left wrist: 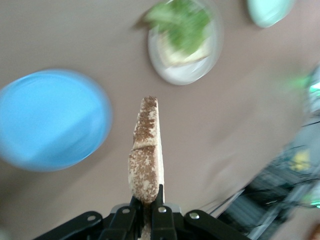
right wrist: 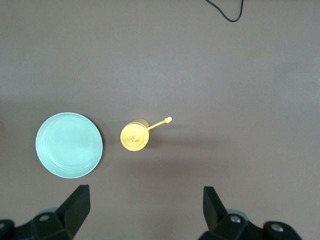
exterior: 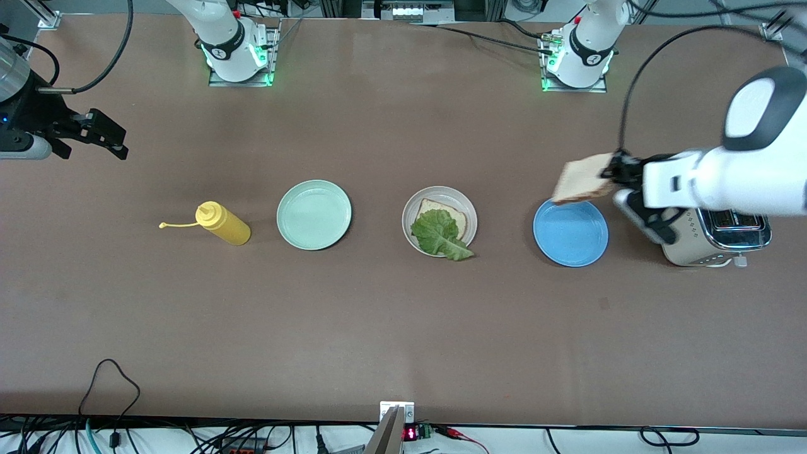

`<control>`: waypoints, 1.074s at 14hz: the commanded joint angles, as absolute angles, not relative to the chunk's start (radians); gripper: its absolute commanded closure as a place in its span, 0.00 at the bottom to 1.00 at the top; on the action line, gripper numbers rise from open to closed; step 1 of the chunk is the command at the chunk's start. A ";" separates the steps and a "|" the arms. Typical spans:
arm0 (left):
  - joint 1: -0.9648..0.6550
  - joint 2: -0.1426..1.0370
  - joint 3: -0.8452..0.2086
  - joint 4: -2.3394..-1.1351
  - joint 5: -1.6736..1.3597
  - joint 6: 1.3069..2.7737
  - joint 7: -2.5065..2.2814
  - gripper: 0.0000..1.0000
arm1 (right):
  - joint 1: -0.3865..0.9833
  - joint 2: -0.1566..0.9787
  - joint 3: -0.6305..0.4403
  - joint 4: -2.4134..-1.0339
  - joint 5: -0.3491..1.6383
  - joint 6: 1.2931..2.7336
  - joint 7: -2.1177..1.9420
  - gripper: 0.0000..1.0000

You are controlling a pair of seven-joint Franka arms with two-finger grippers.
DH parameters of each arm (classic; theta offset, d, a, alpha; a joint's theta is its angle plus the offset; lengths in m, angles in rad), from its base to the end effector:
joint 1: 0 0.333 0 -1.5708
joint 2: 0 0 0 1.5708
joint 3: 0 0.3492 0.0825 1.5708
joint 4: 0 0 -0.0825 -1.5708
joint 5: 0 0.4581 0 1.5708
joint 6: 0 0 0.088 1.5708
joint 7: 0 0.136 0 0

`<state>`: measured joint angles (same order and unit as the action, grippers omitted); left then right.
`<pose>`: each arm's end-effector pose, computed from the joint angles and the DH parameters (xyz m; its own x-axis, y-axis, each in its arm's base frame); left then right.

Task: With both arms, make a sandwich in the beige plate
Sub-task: 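Carry the bread slice over the lettuce on the beige plate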

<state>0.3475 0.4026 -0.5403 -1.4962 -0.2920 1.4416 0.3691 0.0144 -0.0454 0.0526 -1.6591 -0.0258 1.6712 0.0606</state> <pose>0.6778 -0.1283 0.4402 0.8097 -0.5585 -0.1804 -0.3780 -0.7314 0.5677 0.6222 0.0391 0.6177 0.9982 0.0090 0.0590 0.0075 -0.9997 0.0246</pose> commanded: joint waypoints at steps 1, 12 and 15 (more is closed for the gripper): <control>0.350 0.539 -0.545 -1.496 -0.495 1.541 0.342 0.99 | 0.014 -0.057 0.055 -1.658 -0.025 1.671 0.058 0.00; 0.207 0.741 -0.545 -1.769 -0.974 2.063 0.856 0.99 | 0.015 -0.058 0.055 -1.660 -0.025 1.664 0.057 0.00; 0.192 0.770 -0.545 -1.789 -0.977 2.137 0.871 0.99 | 0.014 -0.060 0.054 -1.660 -0.025 1.664 0.052 0.00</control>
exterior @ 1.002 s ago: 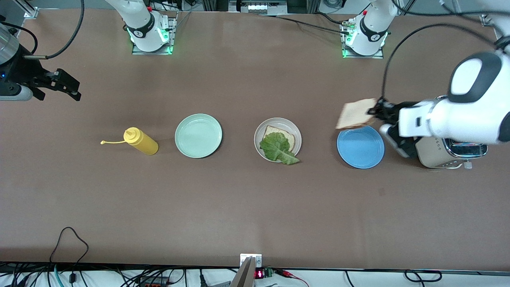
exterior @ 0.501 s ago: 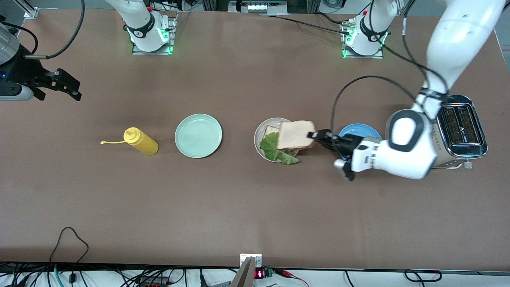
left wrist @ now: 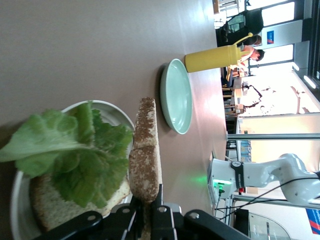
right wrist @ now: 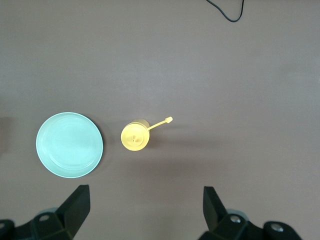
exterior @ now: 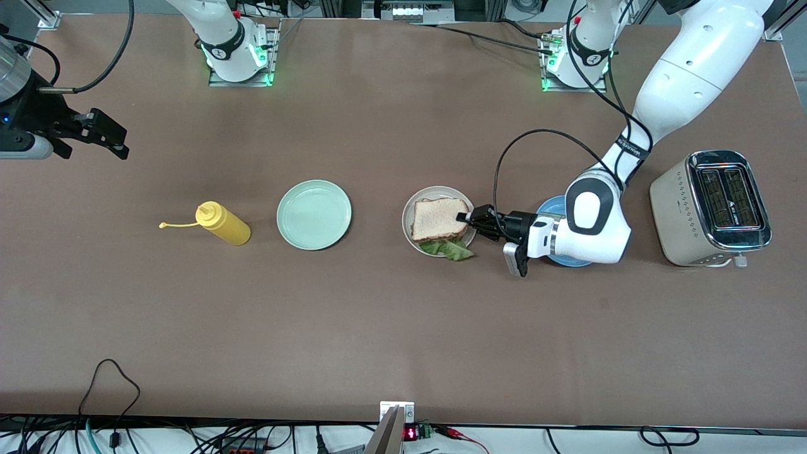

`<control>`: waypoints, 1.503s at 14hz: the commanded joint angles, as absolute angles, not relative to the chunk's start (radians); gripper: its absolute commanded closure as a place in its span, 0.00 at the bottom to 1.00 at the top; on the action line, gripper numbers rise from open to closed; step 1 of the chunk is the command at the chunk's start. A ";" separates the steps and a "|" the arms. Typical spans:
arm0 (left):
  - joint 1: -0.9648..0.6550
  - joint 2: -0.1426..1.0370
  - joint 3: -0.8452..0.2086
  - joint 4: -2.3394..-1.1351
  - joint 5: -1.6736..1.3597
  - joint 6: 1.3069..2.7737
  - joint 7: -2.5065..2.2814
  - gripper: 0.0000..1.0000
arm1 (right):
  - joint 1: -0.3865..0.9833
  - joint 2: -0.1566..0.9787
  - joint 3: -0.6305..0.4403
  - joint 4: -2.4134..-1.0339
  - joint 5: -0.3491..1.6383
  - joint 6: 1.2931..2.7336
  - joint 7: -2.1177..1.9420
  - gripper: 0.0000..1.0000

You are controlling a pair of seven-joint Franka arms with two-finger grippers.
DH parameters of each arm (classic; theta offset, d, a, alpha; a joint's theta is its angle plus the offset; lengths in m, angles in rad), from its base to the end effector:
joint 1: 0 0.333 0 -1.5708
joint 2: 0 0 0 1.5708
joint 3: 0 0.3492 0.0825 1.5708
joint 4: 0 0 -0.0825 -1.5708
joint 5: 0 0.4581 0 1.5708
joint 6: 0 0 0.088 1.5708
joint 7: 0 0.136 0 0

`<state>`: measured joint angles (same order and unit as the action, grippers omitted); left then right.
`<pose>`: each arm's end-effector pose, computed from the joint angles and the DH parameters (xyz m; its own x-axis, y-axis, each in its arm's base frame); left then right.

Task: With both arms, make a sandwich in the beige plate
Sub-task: 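Lower the bread onto the lettuce and open the left gripper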

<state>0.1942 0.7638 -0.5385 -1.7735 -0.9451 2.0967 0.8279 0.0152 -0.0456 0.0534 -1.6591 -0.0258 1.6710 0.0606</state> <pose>0.6505 -0.2799 0.1425 0.9369 -0.3356 0.0979 -0.2241 -0.3617 0.9050 0.6221 0.0401 0.6178 0.9982 0.0106 0.0590 0.0091 -0.9997 0.0247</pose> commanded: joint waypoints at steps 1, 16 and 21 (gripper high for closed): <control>0.196 0.779 -0.543 -1.793 -0.977 2.137 0.915 0.99 | 0.014 -0.060 0.054 -1.660 -0.025 1.664 0.051 0.00; 0.206 0.727 -0.534 -1.783 -0.761 2.138 0.876 0.00 | 0.009 -0.051 0.044 -1.641 -0.015 1.664 0.043 0.00; 0.206 0.651 -0.538 -1.779 -0.637 2.126 0.767 0.00 | 0.009 -0.046 0.046 -1.640 -0.009 1.666 0.044 0.00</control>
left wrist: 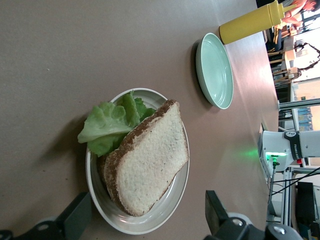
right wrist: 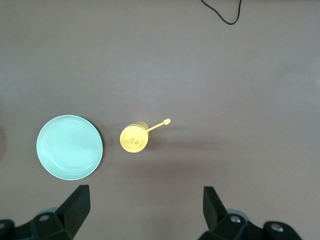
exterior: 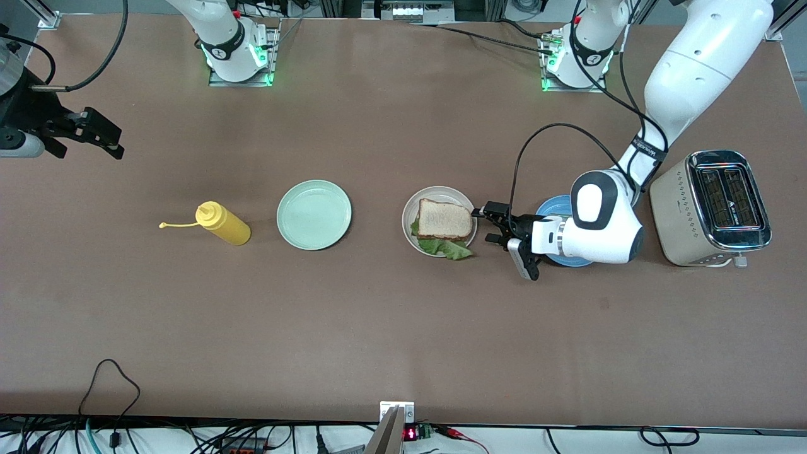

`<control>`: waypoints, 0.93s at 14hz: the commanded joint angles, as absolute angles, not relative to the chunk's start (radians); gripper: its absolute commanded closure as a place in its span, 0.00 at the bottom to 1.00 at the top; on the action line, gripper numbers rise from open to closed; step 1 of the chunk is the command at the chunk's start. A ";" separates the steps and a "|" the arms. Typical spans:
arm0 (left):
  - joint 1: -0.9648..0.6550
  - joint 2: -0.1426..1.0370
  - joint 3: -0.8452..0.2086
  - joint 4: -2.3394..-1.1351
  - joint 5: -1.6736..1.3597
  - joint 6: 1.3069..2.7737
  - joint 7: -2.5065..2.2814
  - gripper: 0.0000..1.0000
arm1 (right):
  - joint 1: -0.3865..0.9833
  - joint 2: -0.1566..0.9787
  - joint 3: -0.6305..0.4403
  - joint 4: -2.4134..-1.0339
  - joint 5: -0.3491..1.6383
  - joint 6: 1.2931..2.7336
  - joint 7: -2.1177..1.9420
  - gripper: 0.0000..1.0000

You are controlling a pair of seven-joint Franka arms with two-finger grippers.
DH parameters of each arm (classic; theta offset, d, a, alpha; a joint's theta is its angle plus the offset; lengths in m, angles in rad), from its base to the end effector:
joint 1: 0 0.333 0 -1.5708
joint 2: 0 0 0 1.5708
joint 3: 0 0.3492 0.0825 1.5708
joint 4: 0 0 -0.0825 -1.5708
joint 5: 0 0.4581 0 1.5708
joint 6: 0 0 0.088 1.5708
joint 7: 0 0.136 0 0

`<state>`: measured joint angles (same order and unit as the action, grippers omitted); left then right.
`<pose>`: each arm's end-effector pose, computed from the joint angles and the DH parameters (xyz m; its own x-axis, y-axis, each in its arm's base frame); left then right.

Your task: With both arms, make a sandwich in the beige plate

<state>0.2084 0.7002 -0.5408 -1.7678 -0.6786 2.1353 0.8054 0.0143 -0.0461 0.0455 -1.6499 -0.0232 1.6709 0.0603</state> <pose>0.6649 -0.2555 0.1692 0.8555 -0.4855 0.1800 -0.4312 -0.4754 0.7668 0.6229 0.0349 0.6232 0.9977 0.0018 0.0684 0.0003 -0.9998 0.0212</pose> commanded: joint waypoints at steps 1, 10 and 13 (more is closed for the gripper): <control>0.206 0.626 -0.537 -1.782 -0.603 2.123 0.752 0.00 | 0.009 -0.046 0.046 -1.640 -0.006 1.666 0.048 0.00; 0.216 0.411 -0.535 -1.741 -0.220 1.864 0.422 0.00 | 0.009 -0.044 0.046 -1.640 0.023 1.664 0.046 0.00; 0.215 0.382 -0.548 -1.582 -0.021 1.621 0.312 0.00 | 0.009 -0.043 0.048 -1.640 0.023 1.664 0.044 0.00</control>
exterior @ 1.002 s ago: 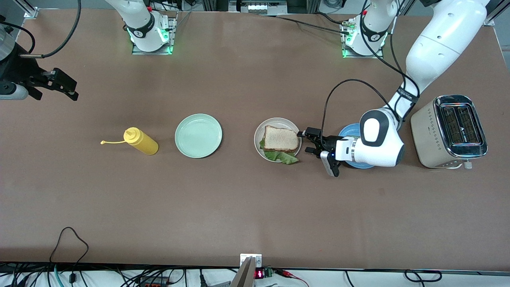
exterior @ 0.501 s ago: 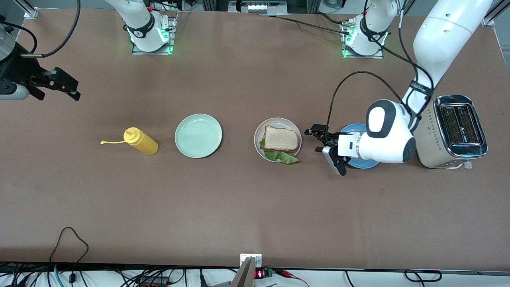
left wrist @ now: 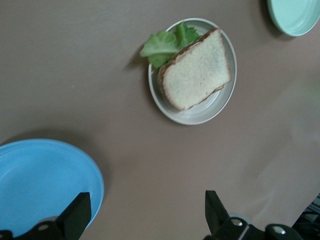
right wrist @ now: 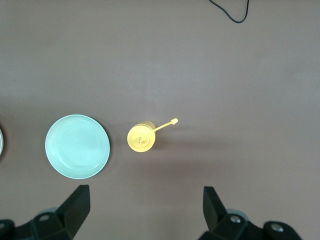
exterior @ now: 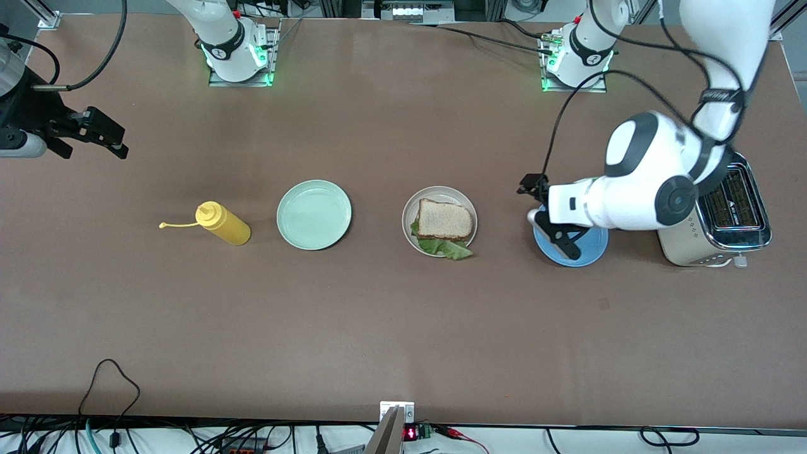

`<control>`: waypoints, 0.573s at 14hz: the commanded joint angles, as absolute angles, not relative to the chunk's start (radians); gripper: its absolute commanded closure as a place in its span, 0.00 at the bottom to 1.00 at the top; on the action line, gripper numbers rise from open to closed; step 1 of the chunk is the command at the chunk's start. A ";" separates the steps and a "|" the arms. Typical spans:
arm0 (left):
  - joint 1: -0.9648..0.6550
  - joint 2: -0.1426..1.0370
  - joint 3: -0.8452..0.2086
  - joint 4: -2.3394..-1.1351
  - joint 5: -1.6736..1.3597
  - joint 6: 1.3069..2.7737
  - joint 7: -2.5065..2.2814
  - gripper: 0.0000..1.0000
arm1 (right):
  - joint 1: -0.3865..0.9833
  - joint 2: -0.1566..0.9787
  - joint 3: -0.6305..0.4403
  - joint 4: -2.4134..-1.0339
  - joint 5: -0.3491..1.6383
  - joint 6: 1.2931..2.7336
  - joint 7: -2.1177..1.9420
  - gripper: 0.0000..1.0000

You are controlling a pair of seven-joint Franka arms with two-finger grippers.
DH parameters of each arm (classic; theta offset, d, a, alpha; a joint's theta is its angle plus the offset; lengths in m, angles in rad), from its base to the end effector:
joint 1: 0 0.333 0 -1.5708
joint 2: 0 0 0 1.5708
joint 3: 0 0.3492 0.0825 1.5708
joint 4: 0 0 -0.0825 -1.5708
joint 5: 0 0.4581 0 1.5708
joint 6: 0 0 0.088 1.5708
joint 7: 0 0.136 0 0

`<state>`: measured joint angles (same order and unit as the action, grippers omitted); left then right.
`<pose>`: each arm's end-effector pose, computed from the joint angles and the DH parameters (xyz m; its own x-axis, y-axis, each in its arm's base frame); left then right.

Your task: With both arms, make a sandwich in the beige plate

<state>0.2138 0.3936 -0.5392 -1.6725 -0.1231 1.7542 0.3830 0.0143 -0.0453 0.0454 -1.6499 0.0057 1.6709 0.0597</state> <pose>0.6626 -0.2080 0.3610 0.7672 -0.6290 -0.1259 -0.5489 -0.7453 0.3786 0.6229 0.0385 0.6226 0.9978 -0.0006 0.0659 -0.0001 -1.0000 -0.0076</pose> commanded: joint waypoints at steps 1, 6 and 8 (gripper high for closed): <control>0.215 0.382 -0.548 -1.534 0.021 1.550 0.280 0.00 | 0.009 -0.043 0.048 -1.640 0.023 1.664 0.044 0.00; 0.213 0.304 -0.502 -1.424 0.081 1.411 0.253 0.00 | 0.009 -0.043 0.048 -1.640 0.023 1.664 0.049 0.00; 0.134 0.229 -0.361 -1.451 0.077 1.416 0.195 0.00 | 0.009 -0.043 0.048 -1.640 0.023 1.664 0.051 0.00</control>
<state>0.2067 0.3118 -0.4764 -1.4277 0.0644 1.4315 0.2381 0.0143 -0.0446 0.0454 -1.6500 0.0064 1.6709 0.0597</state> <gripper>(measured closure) 0.000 0.000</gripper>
